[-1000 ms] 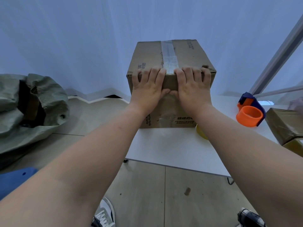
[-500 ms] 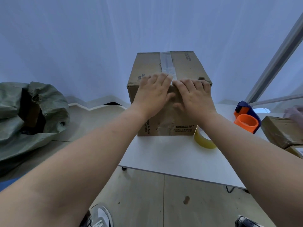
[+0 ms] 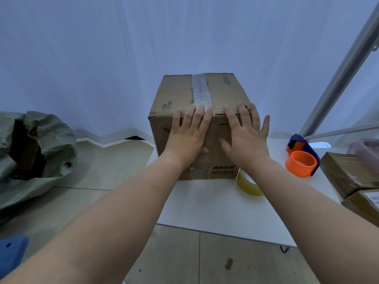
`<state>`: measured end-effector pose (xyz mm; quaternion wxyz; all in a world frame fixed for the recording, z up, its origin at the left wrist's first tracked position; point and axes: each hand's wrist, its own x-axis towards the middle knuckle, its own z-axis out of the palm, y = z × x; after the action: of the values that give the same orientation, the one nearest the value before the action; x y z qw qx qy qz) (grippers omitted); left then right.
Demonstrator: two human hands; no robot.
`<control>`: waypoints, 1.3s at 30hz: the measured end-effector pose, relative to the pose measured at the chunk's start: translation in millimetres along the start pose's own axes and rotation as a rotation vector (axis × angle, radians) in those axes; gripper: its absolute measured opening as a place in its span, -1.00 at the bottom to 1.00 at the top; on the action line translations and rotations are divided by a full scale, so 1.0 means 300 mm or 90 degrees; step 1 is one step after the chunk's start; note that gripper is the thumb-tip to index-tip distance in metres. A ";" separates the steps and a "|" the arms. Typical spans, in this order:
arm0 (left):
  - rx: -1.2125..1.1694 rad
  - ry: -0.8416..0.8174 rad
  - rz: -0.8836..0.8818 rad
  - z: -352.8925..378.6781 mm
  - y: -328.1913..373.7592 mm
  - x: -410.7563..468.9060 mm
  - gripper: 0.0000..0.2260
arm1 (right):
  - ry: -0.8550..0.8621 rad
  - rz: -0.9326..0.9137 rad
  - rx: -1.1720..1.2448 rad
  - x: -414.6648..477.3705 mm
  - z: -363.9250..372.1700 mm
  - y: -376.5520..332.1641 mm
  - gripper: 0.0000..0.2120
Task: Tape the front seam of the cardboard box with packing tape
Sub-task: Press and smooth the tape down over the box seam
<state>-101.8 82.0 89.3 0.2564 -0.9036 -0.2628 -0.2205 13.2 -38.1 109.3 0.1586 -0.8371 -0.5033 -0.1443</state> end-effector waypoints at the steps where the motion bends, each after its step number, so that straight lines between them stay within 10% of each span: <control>1: 0.003 -0.013 0.008 -0.012 -0.003 -0.001 0.05 | -0.005 0.016 0.026 -0.001 -0.003 -0.002 -0.29; 8: -0.103 -0.030 0.012 -0.087 -0.086 0.034 -0.36 | 0.010 0.079 0.200 0.028 -0.006 -0.004 -0.43; 16: 0.001 -0.030 0.032 -0.001 -0.102 -0.022 0.07 | 0.050 0.088 0.218 0.017 0.001 0.015 -0.38; 23: -0.115 0.072 0.001 -0.011 -0.097 -0.002 -0.39 | 0.061 0.112 0.235 0.015 -0.003 0.046 -0.37; 30: -0.078 0.010 0.011 0.004 -0.159 -0.035 -0.12 | 0.060 0.119 0.284 0.024 -0.011 -0.009 -0.48; 39: -0.057 -0.119 -0.017 -0.129 -0.157 -0.020 -0.29 | -0.004 0.126 0.224 0.021 -0.037 -0.094 -0.54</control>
<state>-144.2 91.7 132.3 0.1872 -0.9272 -0.2877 -0.1498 -10.1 -25.2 125.4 0.3141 -0.8424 -0.4363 -0.0354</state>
